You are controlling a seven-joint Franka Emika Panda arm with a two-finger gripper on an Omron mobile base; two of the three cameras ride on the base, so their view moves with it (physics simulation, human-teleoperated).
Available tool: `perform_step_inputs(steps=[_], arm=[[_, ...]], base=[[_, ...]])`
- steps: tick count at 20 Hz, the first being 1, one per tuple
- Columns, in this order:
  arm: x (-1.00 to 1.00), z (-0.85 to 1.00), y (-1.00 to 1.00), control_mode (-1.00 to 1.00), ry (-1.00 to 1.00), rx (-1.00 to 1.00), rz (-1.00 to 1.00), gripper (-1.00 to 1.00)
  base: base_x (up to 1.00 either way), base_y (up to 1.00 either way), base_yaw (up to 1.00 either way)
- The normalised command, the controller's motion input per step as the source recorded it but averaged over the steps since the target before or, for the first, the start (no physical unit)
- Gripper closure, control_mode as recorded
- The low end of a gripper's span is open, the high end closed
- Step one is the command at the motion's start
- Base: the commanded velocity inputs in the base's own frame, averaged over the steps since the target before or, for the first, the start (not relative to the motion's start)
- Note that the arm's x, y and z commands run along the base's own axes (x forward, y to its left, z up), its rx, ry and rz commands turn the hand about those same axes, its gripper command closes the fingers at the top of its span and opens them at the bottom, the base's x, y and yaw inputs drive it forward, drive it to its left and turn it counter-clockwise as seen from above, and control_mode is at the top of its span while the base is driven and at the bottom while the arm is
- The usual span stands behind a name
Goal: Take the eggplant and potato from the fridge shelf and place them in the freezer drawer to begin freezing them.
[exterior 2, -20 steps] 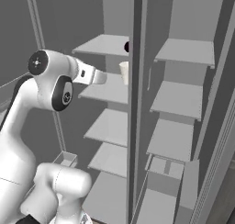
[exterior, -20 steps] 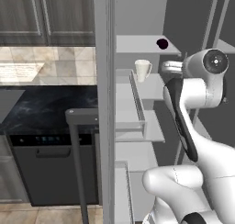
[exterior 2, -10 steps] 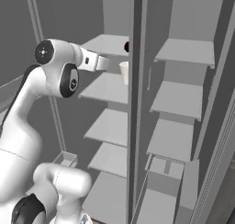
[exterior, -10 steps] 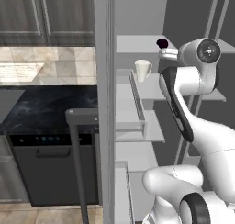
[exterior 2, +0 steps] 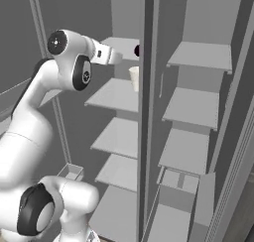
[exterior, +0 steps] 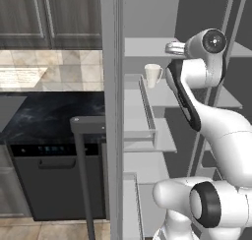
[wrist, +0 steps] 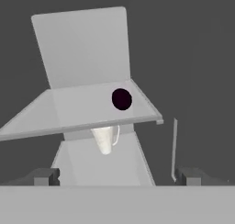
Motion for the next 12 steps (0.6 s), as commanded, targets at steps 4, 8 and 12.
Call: perform_step_inputs(steps=[4,8,12], arm=[[0.50,0.00,0.00,-1.00,0.02,0.00,0.00,-1.00],[0.47,0.00,0.00,-1.00,0.02,0.00,0.00,-1.00],[0.39,0.00,-0.02,-1.00,0.01,0.00,0.00,-1.00]], base=[[0.00,0.00,0.00],[0.00,0.00,0.00],[0.00,0.00,0.00]])
